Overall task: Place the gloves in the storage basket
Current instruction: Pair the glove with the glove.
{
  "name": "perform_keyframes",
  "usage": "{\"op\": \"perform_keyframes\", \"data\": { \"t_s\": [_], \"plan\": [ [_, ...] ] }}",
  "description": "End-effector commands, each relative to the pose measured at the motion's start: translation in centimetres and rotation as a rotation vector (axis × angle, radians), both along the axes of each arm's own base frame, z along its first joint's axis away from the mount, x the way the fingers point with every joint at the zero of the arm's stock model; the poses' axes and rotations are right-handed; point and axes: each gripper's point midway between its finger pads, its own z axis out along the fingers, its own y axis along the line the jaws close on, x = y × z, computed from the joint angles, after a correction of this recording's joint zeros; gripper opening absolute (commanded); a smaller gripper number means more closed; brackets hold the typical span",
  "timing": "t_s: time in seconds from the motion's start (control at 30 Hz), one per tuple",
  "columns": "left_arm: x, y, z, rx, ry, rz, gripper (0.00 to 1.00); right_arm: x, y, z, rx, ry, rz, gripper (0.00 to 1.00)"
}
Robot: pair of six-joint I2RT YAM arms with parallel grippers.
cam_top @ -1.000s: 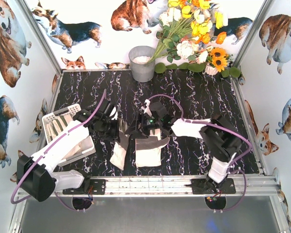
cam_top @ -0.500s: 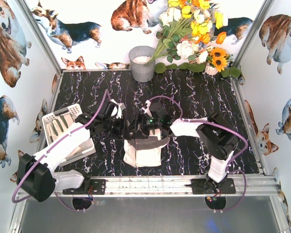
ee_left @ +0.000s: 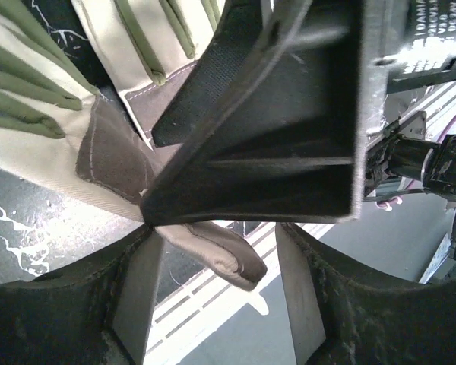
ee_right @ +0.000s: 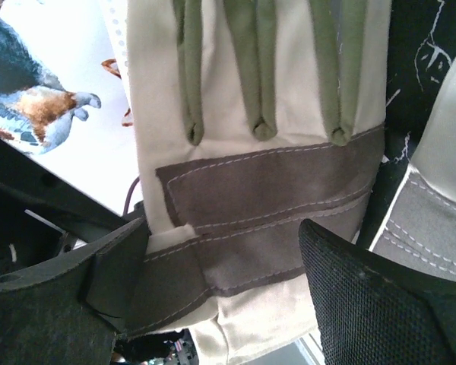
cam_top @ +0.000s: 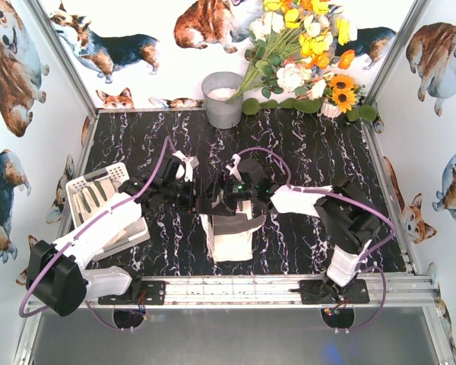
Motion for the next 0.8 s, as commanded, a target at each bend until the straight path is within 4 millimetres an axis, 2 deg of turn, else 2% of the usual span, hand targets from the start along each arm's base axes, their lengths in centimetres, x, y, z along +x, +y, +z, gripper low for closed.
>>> {"op": "perform_keyframes", "data": {
  "t_s": [0.0,0.47,0.5,0.57,0.67,0.77],
  "plan": [
    [0.7,-0.9,0.2,-0.052,-0.038,-0.011,0.54,0.1,-0.8,2.9,0.059,-0.076,-0.002,0.83],
    [1.8,-3.7,0.5,-0.240,-0.110,-0.046,0.69,1.6,-3.6,2.0,0.053,-0.090,-0.038,0.90],
    [1.9,-4.0,0.9,-0.258,-0.123,-0.056,0.72,1.7,-3.8,1.9,0.051,-0.087,-0.043,0.90],
    [1.3,-4.0,0.2,-0.272,-0.113,-0.073,0.79,2.0,-4.2,1.7,0.058,-0.082,-0.057,0.90],
    [1.0,-4.1,1.0,-0.293,-0.144,-0.095,0.90,2.4,-4.7,1.5,0.063,-0.074,-0.076,0.90],
    [0.8,-3.7,1.9,-0.292,-0.182,-0.100,0.96,2.7,-5.0,1.4,0.060,-0.075,-0.088,0.90]
  ]
}}
